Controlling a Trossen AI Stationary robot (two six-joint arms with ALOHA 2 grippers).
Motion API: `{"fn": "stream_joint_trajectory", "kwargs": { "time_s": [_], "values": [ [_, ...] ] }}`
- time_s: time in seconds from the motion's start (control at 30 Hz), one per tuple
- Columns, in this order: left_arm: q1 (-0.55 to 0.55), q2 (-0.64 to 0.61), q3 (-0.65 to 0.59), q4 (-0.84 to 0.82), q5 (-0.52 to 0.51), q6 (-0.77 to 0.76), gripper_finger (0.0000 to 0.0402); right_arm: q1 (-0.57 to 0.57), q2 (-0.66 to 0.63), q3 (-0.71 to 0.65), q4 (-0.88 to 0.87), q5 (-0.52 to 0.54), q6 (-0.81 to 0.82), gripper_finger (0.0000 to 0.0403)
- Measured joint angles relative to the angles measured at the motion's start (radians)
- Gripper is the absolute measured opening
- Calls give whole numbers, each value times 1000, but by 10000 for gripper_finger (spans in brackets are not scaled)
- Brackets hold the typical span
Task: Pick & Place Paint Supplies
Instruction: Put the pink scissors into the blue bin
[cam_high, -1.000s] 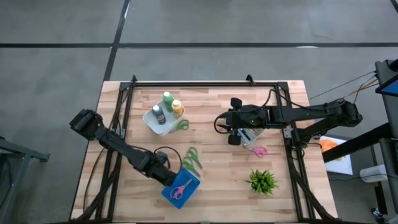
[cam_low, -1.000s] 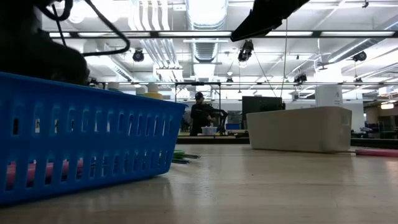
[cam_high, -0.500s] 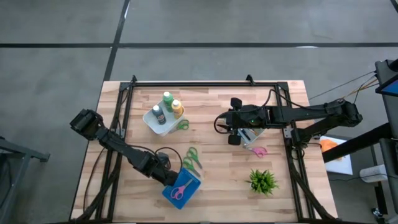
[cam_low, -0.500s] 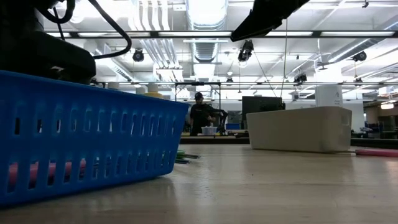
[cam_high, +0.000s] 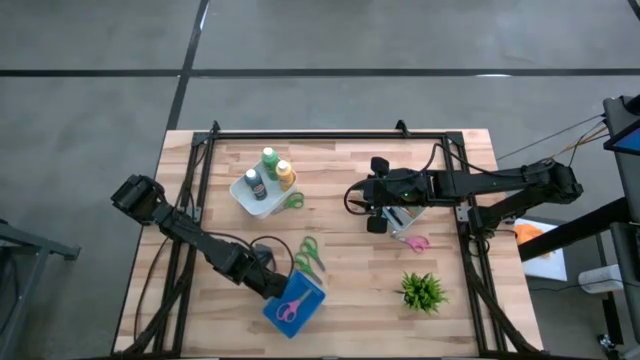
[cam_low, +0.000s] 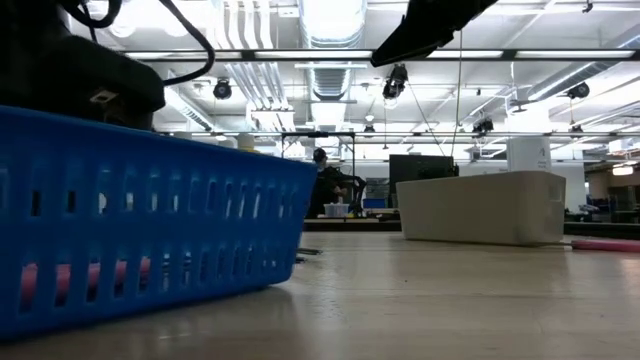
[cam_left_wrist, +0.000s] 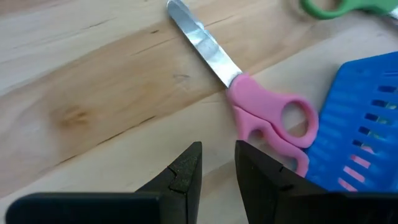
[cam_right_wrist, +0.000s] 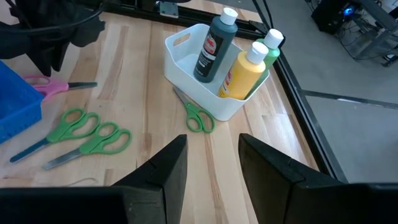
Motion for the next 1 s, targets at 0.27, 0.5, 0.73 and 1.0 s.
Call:
{"fn": "stream_joint_trajectory", "kwargs": {
  "time_s": [0.27,0.5,0.73,1.0],
  "values": [
    [5,0,0,8,9,4,98,0,0,0,0,0,0,143],
    [11,0,13,19,37,-3,98,0,0,0,0,0,0,143],
    [28,3,21,61,-32,-27,98,0,0,0,0,0,0,143],
    [43,34,20,86,17,-22,98,0,0,0,0,0,0,143]
  ]
}}
